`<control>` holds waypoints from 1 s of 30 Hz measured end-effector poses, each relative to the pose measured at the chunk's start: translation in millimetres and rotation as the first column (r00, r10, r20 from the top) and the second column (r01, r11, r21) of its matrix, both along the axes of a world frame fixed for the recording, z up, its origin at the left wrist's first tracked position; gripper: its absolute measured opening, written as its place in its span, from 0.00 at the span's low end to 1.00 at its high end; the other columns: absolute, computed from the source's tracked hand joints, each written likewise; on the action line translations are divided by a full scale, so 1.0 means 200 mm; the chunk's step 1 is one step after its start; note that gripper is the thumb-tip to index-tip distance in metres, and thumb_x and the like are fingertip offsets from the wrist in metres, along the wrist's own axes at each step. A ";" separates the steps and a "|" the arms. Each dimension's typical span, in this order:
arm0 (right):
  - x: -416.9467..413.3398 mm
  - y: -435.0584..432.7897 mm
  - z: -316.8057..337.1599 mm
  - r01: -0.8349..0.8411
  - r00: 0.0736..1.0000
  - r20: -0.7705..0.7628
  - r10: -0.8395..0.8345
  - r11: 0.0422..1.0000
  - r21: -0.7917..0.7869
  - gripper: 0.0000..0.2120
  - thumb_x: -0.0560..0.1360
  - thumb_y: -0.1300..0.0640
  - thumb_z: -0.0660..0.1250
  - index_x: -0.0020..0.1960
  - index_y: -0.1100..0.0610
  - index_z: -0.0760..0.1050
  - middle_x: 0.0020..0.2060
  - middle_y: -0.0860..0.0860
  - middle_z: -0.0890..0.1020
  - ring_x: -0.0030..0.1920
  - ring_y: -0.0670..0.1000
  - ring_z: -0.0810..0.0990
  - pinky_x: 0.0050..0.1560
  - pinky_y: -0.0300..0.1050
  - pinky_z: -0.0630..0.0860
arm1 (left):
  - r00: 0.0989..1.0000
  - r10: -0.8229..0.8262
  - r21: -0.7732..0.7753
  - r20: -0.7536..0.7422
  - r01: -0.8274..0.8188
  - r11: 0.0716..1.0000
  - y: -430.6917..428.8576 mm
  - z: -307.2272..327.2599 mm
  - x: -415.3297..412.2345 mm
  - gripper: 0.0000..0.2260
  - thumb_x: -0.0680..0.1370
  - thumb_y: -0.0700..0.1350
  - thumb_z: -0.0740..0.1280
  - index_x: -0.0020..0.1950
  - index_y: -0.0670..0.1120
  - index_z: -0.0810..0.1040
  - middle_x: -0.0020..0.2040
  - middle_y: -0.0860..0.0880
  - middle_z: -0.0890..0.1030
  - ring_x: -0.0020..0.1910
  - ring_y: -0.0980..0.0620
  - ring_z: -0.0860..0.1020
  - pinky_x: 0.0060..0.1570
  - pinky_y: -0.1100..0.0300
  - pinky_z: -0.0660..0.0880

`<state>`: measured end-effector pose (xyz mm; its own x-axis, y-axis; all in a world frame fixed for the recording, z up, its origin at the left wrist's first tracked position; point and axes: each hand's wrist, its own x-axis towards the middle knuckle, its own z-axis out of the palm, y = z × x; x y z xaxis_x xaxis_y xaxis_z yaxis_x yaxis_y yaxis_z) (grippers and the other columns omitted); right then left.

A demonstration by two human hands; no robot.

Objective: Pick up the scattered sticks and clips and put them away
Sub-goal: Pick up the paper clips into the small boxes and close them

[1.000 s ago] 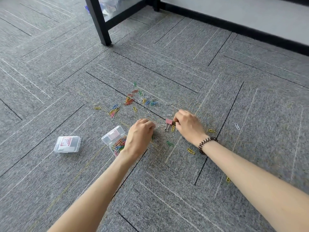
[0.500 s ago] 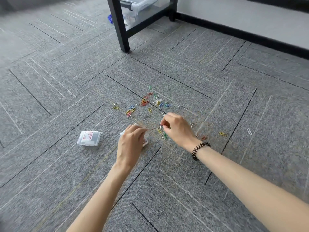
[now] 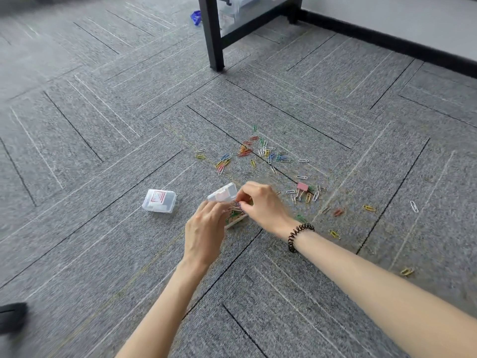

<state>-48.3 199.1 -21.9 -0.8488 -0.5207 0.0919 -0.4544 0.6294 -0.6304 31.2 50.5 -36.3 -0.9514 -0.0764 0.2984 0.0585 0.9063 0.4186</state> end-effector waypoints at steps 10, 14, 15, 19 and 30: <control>0.03 0.06 0.01 -0.052 0.999 -0.004 0.052 0.999 -0.006 0.07 0.74 0.61 0.68 0.52 0.56 0.78 0.50 0.47 0.80 0.41 0.44 0.79 0.41 0.38 0.78 | 1.000 0.025 0.022 0.003 -0.025 0.999 0.05 -0.03 0.08 0.07 0.74 0.44 0.72 0.50 0.46 0.79 0.51 0.53 0.76 0.44 0.60 0.74 0.37 0.69 0.72; 0.02 0.21 0.02 -0.010 1.000 -0.026 0.012 0.997 0.075 0.07 0.74 0.61 0.68 0.52 0.55 0.78 0.50 0.46 0.80 0.38 0.45 0.78 0.38 0.38 0.78 | 1.000 -0.012 0.002 0.002 0.012 1.000 0.13 -0.03 0.07 0.07 0.74 0.46 0.72 0.51 0.48 0.79 0.51 0.54 0.77 0.48 0.56 0.75 0.42 0.63 0.74; 0.02 0.25 0.02 -0.001 0.999 -0.032 0.005 0.994 0.109 0.07 0.75 0.61 0.68 0.52 0.55 0.78 0.50 0.46 0.80 0.36 0.45 0.78 0.36 0.37 0.77 | 1.000 -0.023 -0.004 0.007 0.023 1.000 0.15 -0.03 0.06 0.08 0.74 0.46 0.72 0.51 0.48 0.79 0.52 0.54 0.77 0.49 0.55 0.75 0.44 0.62 0.74; 0.04 0.46 0.01 0.056 0.998 -0.035 -0.049 0.968 0.244 0.05 0.75 0.60 0.67 0.51 0.55 0.78 0.51 0.48 0.80 0.41 0.40 0.78 0.28 0.29 0.68 | 0.996 -0.085 -0.030 0.023 0.086 0.996 0.25 -0.04 0.03 0.08 0.74 0.45 0.71 0.52 0.48 0.79 0.52 0.53 0.78 0.50 0.55 0.75 0.48 0.59 0.76; 0.11 0.81 -0.02 0.236 0.951 0.104 -0.290 0.902 0.363 0.10 0.71 0.49 0.71 0.44 0.52 0.73 0.40 0.45 0.75 0.40 0.43 0.74 0.37 0.32 0.68 | 0.988 -0.053 0.003 0.143 0.053 0.999 0.49 -0.06 -0.13 0.12 0.77 0.45 0.68 0.58 0.43 0.76 0.52 0.49 0.76 0.49 0.53 0.74 0.47 0.58 0.76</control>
<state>-25.3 361.4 -25.6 -0.9484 -0.2526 -0.1916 -0.1588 0.9015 -0.4027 4.9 148.8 -47.5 -0.9869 -0.0246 0.1592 0.0461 0.9039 0.4252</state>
